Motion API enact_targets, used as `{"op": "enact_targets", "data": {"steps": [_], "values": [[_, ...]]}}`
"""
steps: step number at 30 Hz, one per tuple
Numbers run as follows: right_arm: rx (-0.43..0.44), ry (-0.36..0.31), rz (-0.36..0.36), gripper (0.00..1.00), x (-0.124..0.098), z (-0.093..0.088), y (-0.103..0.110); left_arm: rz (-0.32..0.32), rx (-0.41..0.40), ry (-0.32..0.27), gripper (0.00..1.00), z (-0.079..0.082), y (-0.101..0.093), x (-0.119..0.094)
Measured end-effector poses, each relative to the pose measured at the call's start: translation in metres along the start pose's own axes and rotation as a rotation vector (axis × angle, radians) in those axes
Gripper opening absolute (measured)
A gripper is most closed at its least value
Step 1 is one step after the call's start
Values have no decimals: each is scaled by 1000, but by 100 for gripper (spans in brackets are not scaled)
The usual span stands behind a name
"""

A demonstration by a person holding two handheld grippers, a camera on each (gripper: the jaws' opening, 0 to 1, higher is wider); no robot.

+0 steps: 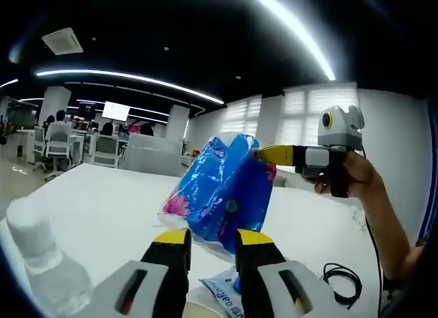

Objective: Arrange the tabletop items into an orderly group along one side of the table until the central work area is clear of visible clutter.

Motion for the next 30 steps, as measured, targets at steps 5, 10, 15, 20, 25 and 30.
{"op": "enact_targets", "data": {"steps": [5, 10, 15, 20, 25, 30], "values": [[3, -9, -2, 0, -7, -1, 1, 7, 45, 2, 6, 3, -1, 4], [15, -19, -5, 0, -13, -4, 2, 0, 64, 4, 2, 6, 5, 8], [16, -14, -19, 0, -19, -11, 4, -7, 81, 6, 0, 9, 4, 10], [4, -8, -42, 0, -29, -15, 4, -11, 102, 0, 0, 14, 2, 13], [13, -8, -58, 0, -41, -21, 0, -27, 104, 1, 0, 15, -7, 16], [12, 2, -74, 0, -50, -28, 0, -45, 127, 20, 0, 12, -17, 18]]}}
Point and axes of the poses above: the point that each gripper's makers call its tool centre point, and the gripper's own axes: x roughly forward along the fingers, y roughly to its left, z roughly out of its top, the point moved 5 cm from there along -x, roughly backward along the fingers, and after that the axes turned 3 degrees about y, right-handed, at the moved point
